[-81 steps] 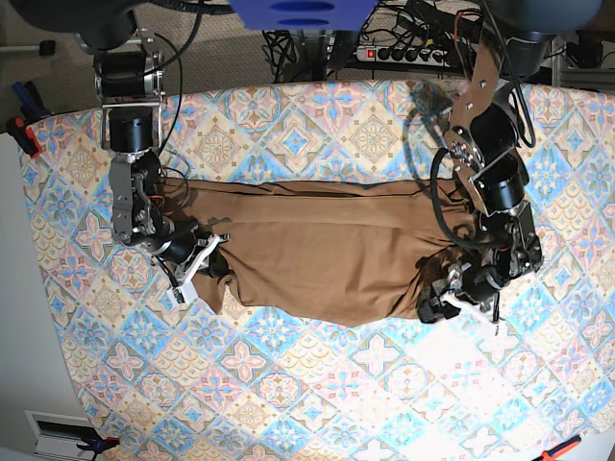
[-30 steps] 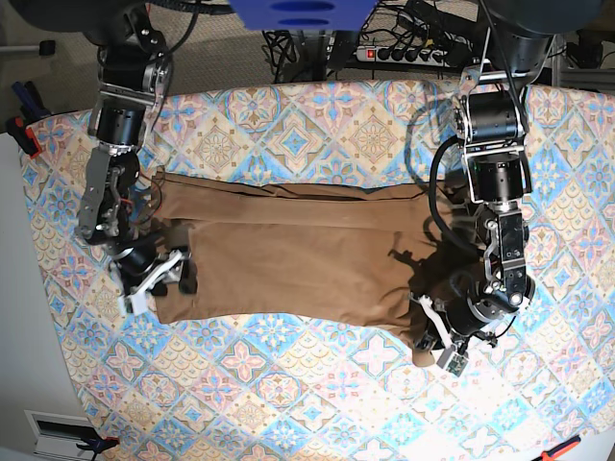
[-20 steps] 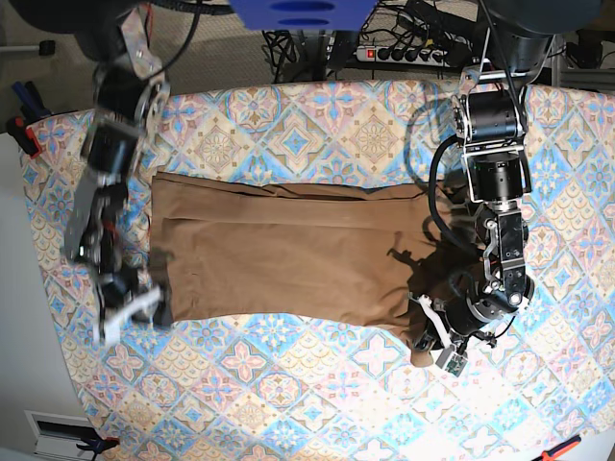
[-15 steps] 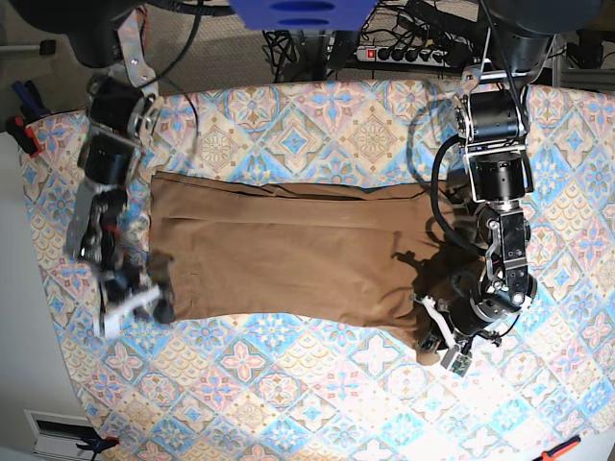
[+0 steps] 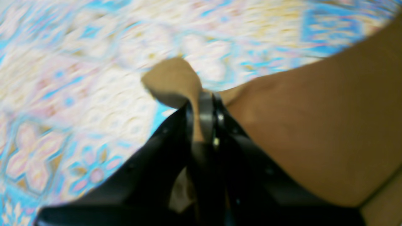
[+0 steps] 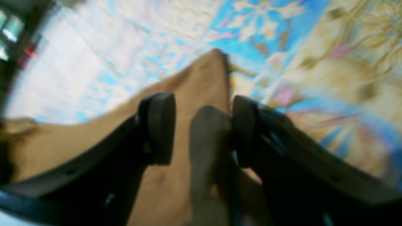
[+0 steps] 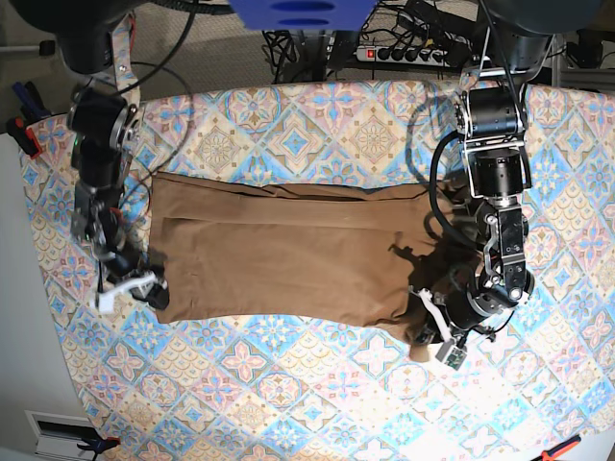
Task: Layout the t-shirt on the table in an organized manner, then fold the t-shirt properly
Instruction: 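Adjust the right gripper's grip on the shirt corner, holding with the left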
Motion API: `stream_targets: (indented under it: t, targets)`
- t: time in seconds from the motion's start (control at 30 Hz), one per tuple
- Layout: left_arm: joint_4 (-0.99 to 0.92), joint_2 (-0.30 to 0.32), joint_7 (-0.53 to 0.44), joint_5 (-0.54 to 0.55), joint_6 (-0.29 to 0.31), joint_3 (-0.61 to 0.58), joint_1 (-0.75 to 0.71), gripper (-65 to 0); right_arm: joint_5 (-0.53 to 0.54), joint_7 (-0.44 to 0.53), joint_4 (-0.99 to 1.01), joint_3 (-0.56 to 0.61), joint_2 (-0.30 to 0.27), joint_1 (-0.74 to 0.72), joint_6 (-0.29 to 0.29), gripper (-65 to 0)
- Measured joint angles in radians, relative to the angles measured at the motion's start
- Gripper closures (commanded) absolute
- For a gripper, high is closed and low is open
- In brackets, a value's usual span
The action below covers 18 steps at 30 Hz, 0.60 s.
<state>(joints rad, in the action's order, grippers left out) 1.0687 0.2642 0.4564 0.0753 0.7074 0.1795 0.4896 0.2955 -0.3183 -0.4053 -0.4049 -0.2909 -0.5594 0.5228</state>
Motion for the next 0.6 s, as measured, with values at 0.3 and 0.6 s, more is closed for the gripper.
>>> stream_targets:
  t: [0.3,0.6]
  targets:
    - [0.000,0.021,0.004,-0.001,-0.015,0.000,0.000,0.0,0.010,0.029,0.002,0.041,0.017,-0.001,0.008,-30.2]
    - [0.000,0.022,0.000,-0.001,-0.011,0.000,0.000,0.0,0.022,0.040,-0.009,0.238,0.027,-0.011,0.000,-30.1]
